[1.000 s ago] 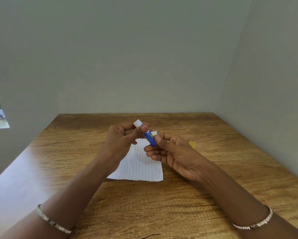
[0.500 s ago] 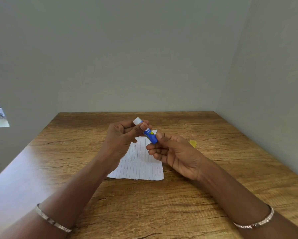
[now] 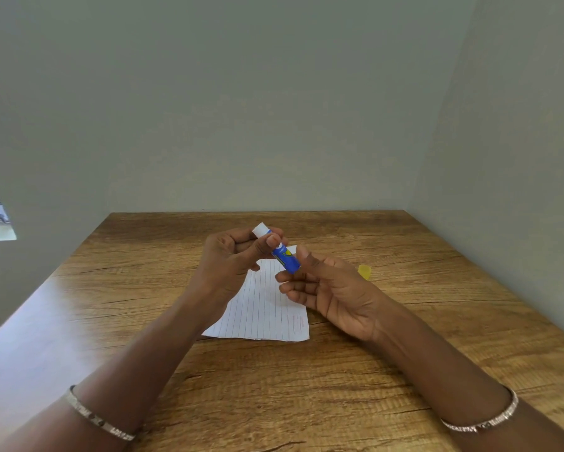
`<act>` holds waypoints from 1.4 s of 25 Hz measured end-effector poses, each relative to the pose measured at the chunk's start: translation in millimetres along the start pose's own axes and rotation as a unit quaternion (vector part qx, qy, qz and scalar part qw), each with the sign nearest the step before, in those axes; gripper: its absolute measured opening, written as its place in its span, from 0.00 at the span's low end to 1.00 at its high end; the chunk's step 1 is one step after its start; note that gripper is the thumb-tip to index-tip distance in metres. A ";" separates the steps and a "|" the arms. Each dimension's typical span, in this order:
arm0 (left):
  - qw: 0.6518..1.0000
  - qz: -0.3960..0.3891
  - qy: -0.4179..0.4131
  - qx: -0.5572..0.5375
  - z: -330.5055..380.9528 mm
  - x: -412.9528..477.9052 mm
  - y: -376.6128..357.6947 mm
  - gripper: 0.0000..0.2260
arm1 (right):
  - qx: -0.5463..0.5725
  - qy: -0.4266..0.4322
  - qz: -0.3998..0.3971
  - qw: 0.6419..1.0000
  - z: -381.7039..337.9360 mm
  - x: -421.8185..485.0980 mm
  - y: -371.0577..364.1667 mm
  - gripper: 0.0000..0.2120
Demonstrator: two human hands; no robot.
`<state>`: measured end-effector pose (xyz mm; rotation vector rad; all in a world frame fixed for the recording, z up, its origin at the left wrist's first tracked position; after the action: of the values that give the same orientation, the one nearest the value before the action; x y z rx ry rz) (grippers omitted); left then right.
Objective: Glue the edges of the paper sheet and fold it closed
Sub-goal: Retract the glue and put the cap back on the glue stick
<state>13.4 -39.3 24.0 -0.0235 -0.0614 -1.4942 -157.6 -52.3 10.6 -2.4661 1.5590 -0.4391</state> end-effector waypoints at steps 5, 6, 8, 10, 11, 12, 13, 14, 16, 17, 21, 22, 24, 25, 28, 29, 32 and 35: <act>1.000 -0.007 0.002 -0.001 -0.4 0.4 0.1 0.13 | 0.018 0.003 -0.001 1.000 -0.3 0.3 2.6 0.14; 1.000 -0.010 0.003 0.000 -0.5 0.5 -0.4 0.14 | 0.015 0.017 0.004 1.000 -1.0 0.8 3.7 0.10; 1.000 -0.015 0.004 0.000 -0.7 0.4 -1.4 0.14 | 0.007 0.043 0.017 0.999 -2.8 1.1 5.3 0.07; 1.000 -0.015 0.003 -0.004 -0.6 0.7 -1.8 0.13 | -0.002 0.053 0.023 0.998 -3.7 1.2 5.7 0.07; 1.000 -0.014 0.002 -0.005 -0.4 0.7 -1.5 0.13 | 0.000 0.050 0.021 0.999 -3.3 1.5 6.2 0.07; 1.000 -0.011 0.002 -0.008 -0.3 1.0 -1.0 0.13 | 0.006 0.040 0.016 0.999 -3.2 1.1 5.5 0.07; 1.000 -0.008 0.002 -0.010 -0.2 1.0 -0.2 0.13 | 0.014 0.028 0.008 0.999 -2.9 0.6 4.1 0.09; 1.000 -0.006 0.002 -0.010 -0.2 1.5 0.5 0.14 | 0.019 0.017 0.001 1.000 -2.3 0.0 3.3 0.12; 1.000 -0.006 0.003 -0.007 -0.2 1.5 1.0 0.14 | 0.018 0.007 -0.012 1.000 -1.7 -0.9 2.7 0.16; 1.000 -0.007 0.003 -0.003 -0.3 1.2 0.9 0.14 | 0.014 0.009 -0.018 1.000 -1.8 -1.0 2.4 0.14; 1.000 -0.015 0.005 0.001 -1.3 1.5 -0.6 0.14 | -0.038 0.057 -0.014 0.998 -2.9 0.5 4.7 0.05; 1.000 -0.016 0.004 -0.002 -1.3 2.1 -0.5 0.14 | -0.051 0.070 -0.014 0.996 -3.3 0.4 4.6 0.04; 1.000 -0.015 0.008 -0.010 -1.1 3.3 0.1 0.17 | -0.090 0.102 -0.014 0.991 -6.5 0.1 3.7 0.07; 1.000 -0.015 0.010 -0.012 -1.1 3.8 0.2 0.18 | -0.126 0.123 -0.007 0.984 -9.8 -0.1 3.9 0.10; 0.999 -0.028 0.012 -0.022 -2.9 5.1 -1.1 0.19 | -0.381 0.202 0.066 0.900 -27.5 1.3 19.2 0.16; 0.999 -0.037 0.015 -0.026 -3.4 5.0 -1.8 0.19 | -0.479 0.225 0.099 0.843 -33.3 1.2 28.5 0.15; 0.996 -0.073 0.037 -0.034 -4.8 3.3 -5.8 0.18 | -0.621 0.211 0.174 0.735 -45.3 1.7 62.8 0.12; 0.994 -0.092 0.055 -0.016 -4.8 0.5 -9.9 0.18 | -0.693 0.102 0.120 0.704 -35.7 8.1 87.3 0.24</act>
<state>3.7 -40.8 19.0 0.0399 0.0515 -1.6781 -240.6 -97.1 17.8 -2.9358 2.9849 0.9572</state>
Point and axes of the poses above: each hand's wrist, its own x-axis towards the middle knuckle, its own y-axis out of the back of the hand, z = x × y, the point moved 3 cm from there along x, towards the middle knuckle, and after that the axes turned 15 degrees about y, right-handed, at the moved point
